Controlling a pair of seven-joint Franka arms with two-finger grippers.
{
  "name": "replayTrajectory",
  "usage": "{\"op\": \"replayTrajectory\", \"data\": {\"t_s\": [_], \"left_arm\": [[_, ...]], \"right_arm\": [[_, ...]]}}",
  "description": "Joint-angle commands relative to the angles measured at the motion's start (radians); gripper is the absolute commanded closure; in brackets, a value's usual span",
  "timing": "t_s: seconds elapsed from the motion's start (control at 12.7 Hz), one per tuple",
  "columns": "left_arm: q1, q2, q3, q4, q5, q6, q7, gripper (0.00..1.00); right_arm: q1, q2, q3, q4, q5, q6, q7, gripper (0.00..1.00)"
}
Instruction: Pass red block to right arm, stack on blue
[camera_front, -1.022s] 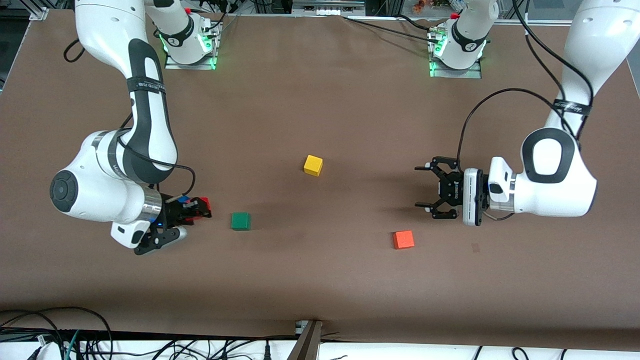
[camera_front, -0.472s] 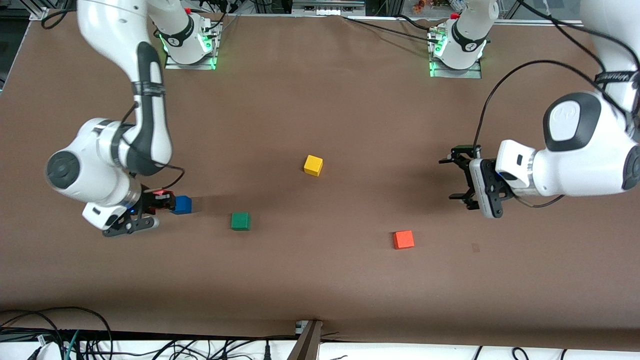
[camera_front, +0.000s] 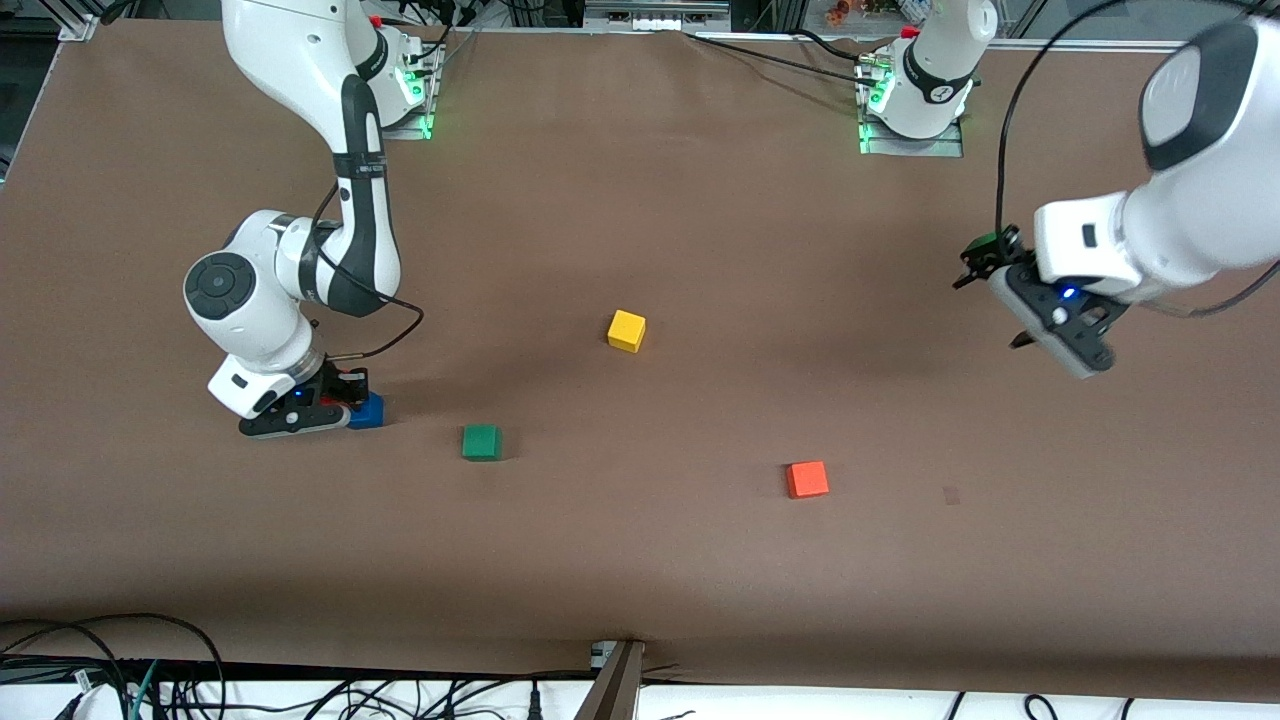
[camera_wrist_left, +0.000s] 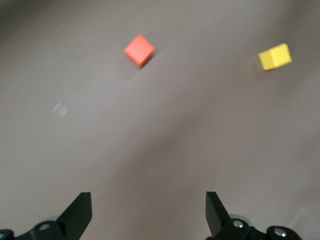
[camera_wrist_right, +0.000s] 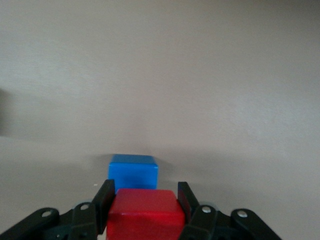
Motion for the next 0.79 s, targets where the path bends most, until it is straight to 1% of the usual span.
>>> {"op": "replayTrajectory", "data": {"t_s": [0.0, 0.08, 0.16, 0.24, 0.31, 0.39, 0.55, 0.71], "left_arm": [[-0.101, -0.106, 0.165, -0.131, 0.026, 0.018, -0.189, 0.0], [-0.129, -0.123, 0.21, -0.143, 0.056, 0.02, -0.249, 0.0], [-0.158, -0.141, 0.236, -0.154, 0.116, 0.023, -0.312, 0.0], [-0.182, -0.163, 0.245, -0.157, 0.182, 0.023, -0.389, 0.0], [-0.184, -0.183, 0.247, -0.16, 0.214, 0.023, -0.465, 0.0], [-0.181, -0.194, 0.247, -0.163, 0.213, 0.023, -0.513, 0.0], [-0.163, -0.189, 0.253, -0.163, 0.203, 0.024, -0.52, 0.0], [-0.147, -0.182, 0.262, -0.171, 0.132, 0.029, -0.524, 0.0]], "right_arm": [[0.019, -0.039, -0.007, -0.052, 0.028, 0.041, 0.004, 0.9], [0.019, -0.034, -0.006, -0.052, 0.05, 0.041, 0.004, 0.9], [0.019, -0.033, -0.003, -0.049, 0.086, 0.041, 0.001, 0.9], [0.016, -0.031, 0.012, -0.044, 0.122, 0.042, -0.007, 0.9], [0.016, -0.028, 0.015, -0.044, 0.14, 0.045, -0.008, 0.9], [0.014, -0.018, 0.018, -0.041, 0.146, 0.057, -0.008, 0.9], [0.013, -0.01, 0.036, -0.043, 0.159, 0.085, -0.008, 0.9], [0.011, -0.008, 0.038, -0.041, 0.16, 0.09, -0.008, 0.9]]}}
